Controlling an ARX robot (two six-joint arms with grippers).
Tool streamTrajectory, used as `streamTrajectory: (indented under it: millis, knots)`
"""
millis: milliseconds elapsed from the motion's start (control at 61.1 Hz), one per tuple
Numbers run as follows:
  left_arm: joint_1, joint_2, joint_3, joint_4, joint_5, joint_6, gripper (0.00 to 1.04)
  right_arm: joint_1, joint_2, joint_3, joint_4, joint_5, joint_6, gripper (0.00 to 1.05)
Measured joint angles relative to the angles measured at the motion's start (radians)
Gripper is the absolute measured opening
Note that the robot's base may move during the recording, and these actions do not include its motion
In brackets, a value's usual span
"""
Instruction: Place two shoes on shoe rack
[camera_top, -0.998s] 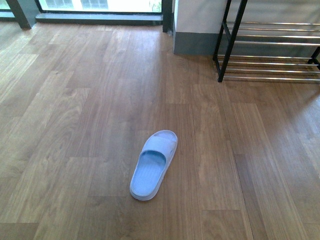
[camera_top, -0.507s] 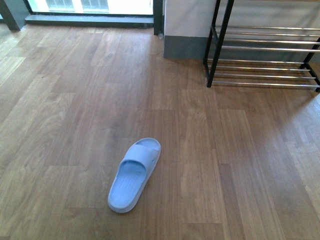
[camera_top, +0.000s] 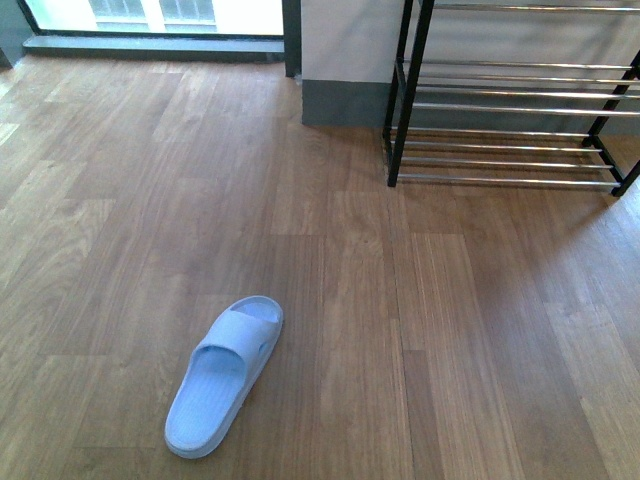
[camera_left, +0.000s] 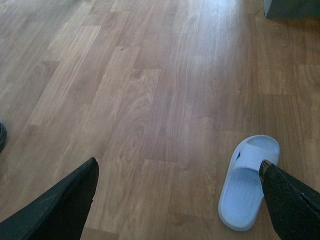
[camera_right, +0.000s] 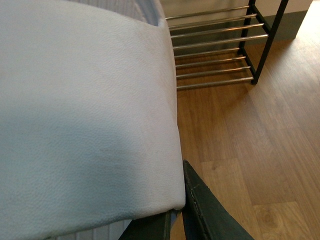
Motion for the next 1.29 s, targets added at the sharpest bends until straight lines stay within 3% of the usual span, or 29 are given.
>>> streamTrajectory:
  millis: [147,622,867,1129,1292]
  knots:
    - [-0.023,0.43,0.171,0.172,-0.001,0.132,0.95,0.0,0.0,0.0,0.0,-0.001,0.0,0.02]
    - [-0.102,1.405,0.757,0.033,-0.047,0.424,0.95,0.0,0.0,0.0,0.0,-0.001,0.0,0.02]
    - [-0.111,1.686,1.043,-0.13,0.035,0.454,0.95,0.0,0.0,0.0,0.0,-0.001,0.0,0.02]
    - [-0.099,1.876,1.25,-0.175,0.033,0.46,0.95,0.0,0.0,0.0,0.0,-0.001,0.0,0.02]
    - [-0.09,1.937,1.328,-0.173,0.084,0.452,0.95,0.0,0.0,0.0,0.0,-0.001,0.0,0.02]
